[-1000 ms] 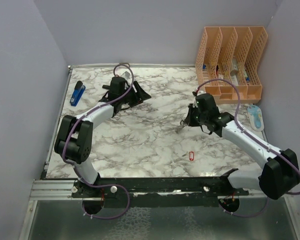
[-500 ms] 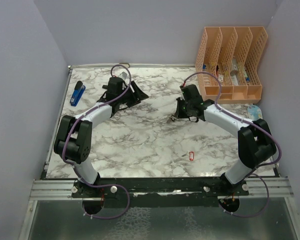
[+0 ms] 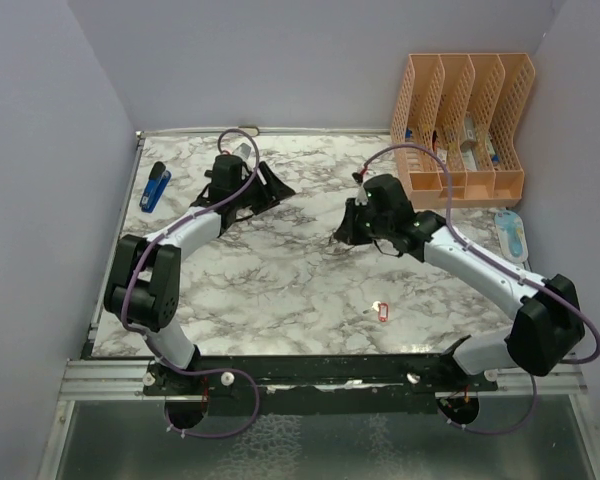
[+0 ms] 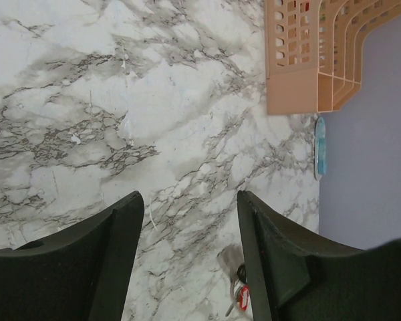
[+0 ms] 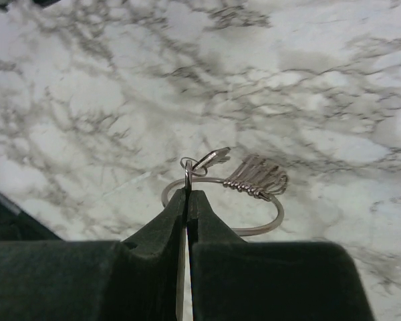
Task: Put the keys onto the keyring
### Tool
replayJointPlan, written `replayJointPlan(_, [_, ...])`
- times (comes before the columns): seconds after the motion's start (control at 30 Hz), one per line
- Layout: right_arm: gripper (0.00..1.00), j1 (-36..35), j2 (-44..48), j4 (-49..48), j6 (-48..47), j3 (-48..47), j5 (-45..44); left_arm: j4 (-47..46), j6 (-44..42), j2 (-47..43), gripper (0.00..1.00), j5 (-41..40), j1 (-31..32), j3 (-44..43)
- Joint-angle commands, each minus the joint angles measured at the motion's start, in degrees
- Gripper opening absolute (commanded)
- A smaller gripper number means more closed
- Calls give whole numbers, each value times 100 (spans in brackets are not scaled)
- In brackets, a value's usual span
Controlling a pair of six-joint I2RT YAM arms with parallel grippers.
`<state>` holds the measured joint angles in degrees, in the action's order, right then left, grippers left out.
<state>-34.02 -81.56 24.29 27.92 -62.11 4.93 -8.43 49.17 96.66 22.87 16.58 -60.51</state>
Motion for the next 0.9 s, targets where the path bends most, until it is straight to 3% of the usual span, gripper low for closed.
replayJointPlan(0.0, [1, -315, 125, 21, 622, 280, 557, -69, 0, -224, 61, -10, -82, -62])
replayJointPlan(0.2, [1, -315, -1043, 126, 977, -58, 661, -80, -9, -191, 61, -6, -92, -16])
replayJointPlan(0.57, [1, -159, -2883, 473, 716, -1797, 692, -86, -4, -218, 61, 55, -227, 72])
replayJointPlan(0.87, [20, -24, -3007, 894, 482, -2037, -38, -140, 0, -209, 61, 79, -283, 126])
